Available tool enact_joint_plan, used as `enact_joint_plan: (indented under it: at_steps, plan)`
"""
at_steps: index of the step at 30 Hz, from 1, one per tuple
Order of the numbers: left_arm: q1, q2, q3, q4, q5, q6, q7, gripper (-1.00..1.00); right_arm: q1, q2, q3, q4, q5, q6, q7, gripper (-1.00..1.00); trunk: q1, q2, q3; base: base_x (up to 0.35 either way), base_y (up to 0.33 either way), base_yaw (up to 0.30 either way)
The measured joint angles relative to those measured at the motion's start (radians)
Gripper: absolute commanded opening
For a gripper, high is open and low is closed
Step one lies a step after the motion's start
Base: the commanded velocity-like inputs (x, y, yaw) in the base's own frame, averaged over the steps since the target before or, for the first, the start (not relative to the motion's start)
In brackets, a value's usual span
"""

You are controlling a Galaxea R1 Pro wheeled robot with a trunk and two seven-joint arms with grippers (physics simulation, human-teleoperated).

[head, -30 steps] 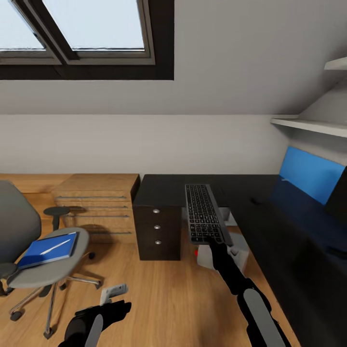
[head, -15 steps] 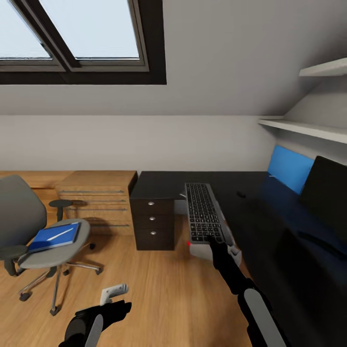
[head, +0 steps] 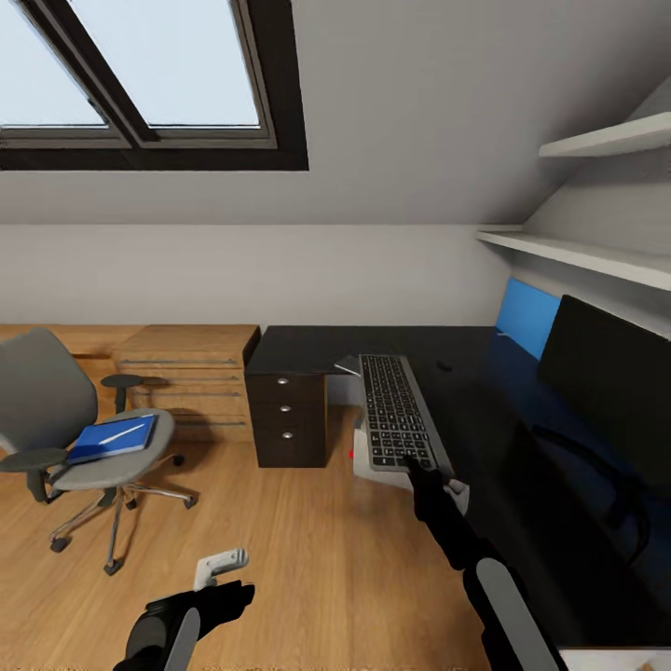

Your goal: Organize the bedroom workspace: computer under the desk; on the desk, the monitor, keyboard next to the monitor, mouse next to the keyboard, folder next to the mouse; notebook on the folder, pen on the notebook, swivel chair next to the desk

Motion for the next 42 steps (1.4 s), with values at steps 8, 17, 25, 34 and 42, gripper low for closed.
enact_joint_plan:
  at_steps: [8, 17, 25, 34, 42]
  plan:
    - [0.000, 0.000, 0.000, 0.000, 0.000, 0.000, 0.000, 1.00, -0.001, 0.000, -0.007, 0.009, 0.000, -0.008, 0.000, -1.00, -0.031, 0.056, 0.025, -0.301, -0.221, 0.000]
    - [0.000, 0.002, 0.020, 0.000, 0.000, 0.000, 0.000, 1.00, -0.001, -0.001, -0.105, 0.103, 0.004, -0.014, -0.001, -1.00, -0.046, 0.084, 0.038, -0.292, -0.231, 0.000]
    - [0.000, 0.001, 0.025, 0.000, 0.000, 0.000, 0.002, 1.00, -0.005, -0.026, -0.111, 0.154, 0.007, -0.016, -0.004, -1.00, -0.047, 0.084, 0.038, -0.078, -0.070, 0.000]
    - [0.000, 0.000, 0.021, 0.000, -0.001, -0.003, 0.001, 1.00, -0.010, -0.056, -0.119, 0.202, 0.006, -0.015, -0.005, -1.00, -0.047, 0.084, 0.038, -0.002, -0.122, 0.000]
    - [0.000, 0.000, 0.019, 0.003, -0.002, -0.003, -0.001, 1.00, -0.012, -0.098, -0.121, 0.210, 0.006, -0.009, -0.005, -1.00, -0.047, 0.084, 0.038, 0.000, -0.197, 0.000]
